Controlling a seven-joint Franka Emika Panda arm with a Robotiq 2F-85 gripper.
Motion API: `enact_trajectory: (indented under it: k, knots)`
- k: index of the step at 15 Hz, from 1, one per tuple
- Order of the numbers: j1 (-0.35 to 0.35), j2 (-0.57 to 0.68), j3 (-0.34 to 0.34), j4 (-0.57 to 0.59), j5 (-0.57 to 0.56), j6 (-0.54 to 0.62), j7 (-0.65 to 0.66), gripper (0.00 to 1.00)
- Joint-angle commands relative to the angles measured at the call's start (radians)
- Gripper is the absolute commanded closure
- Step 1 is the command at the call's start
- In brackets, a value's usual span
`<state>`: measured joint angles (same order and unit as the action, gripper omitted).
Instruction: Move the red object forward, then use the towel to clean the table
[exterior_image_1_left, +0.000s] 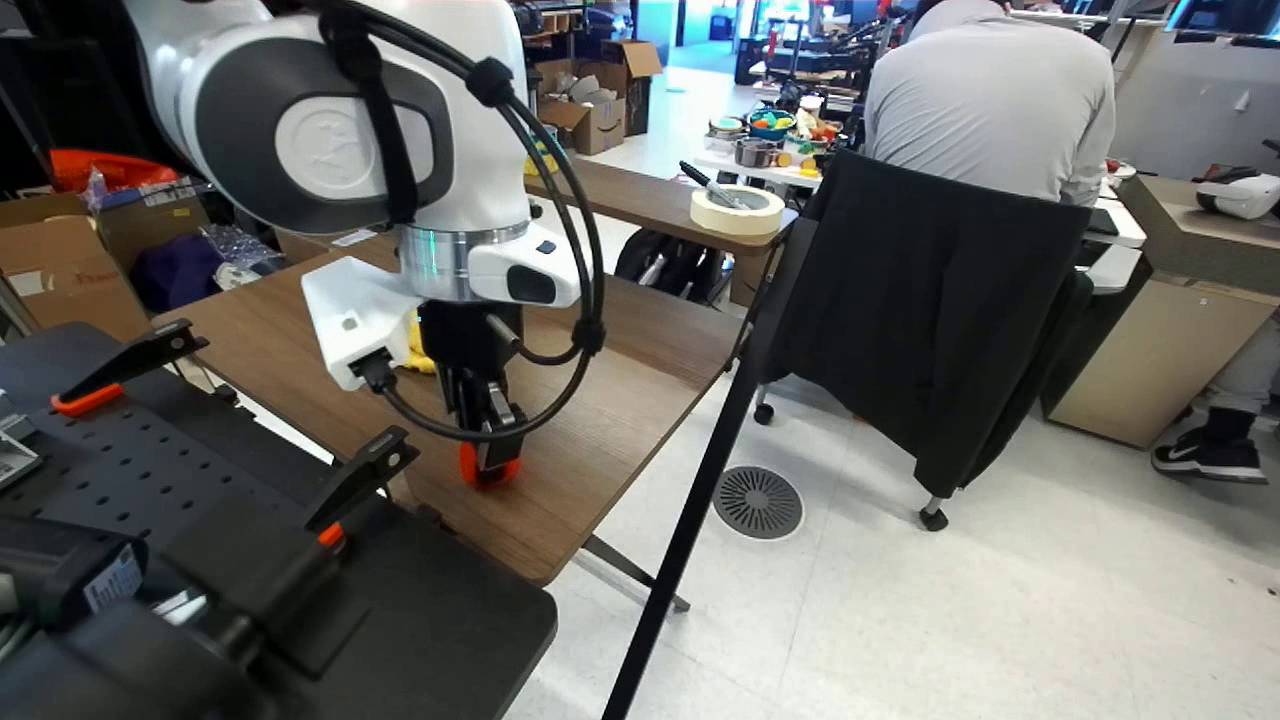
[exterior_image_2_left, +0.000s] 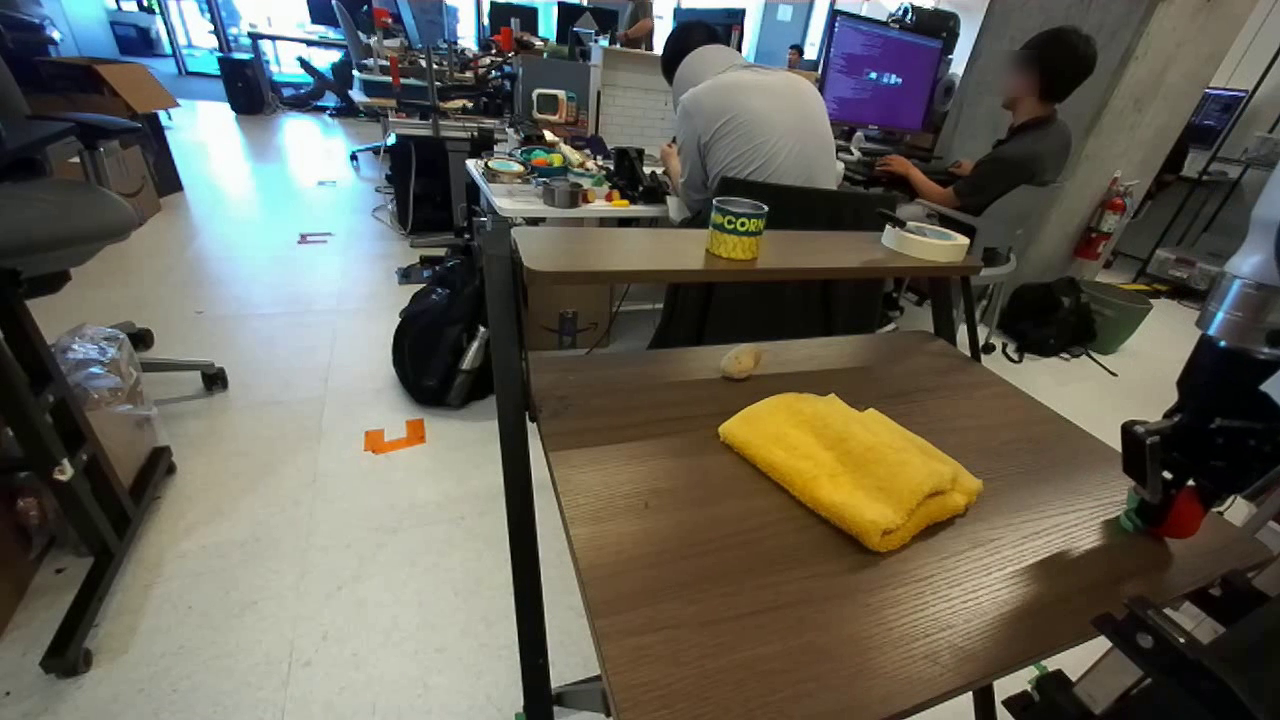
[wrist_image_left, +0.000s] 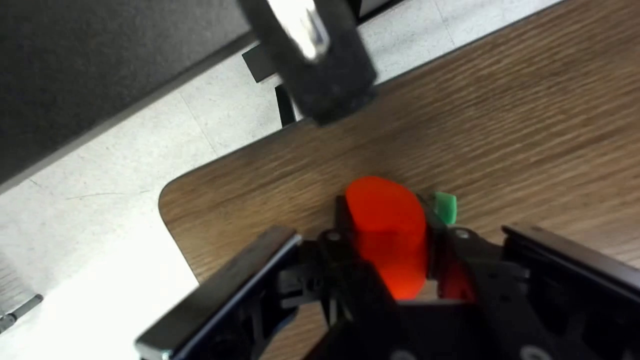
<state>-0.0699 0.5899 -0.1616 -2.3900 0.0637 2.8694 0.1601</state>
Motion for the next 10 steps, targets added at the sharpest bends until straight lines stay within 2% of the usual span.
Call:
enact_trajectory:
  k: [1, 3, 7, 10]
  knots:
    - [0.019, -0.048, -0.006, -0.073, 0.008, 0.062, 0.015, 0.43]
    - [0.027, -0.056, -0.001, -0.087, 0.014, 0.084, 0.024, 0.30]
    - [0.113, -0.094, -0.016, -0.116, 0.012, 0.099, 0.088, 0.01]
    - [0.156, -0.154, -0.015, -0.146, 0.019, 0.073, 0.135, 0.00]
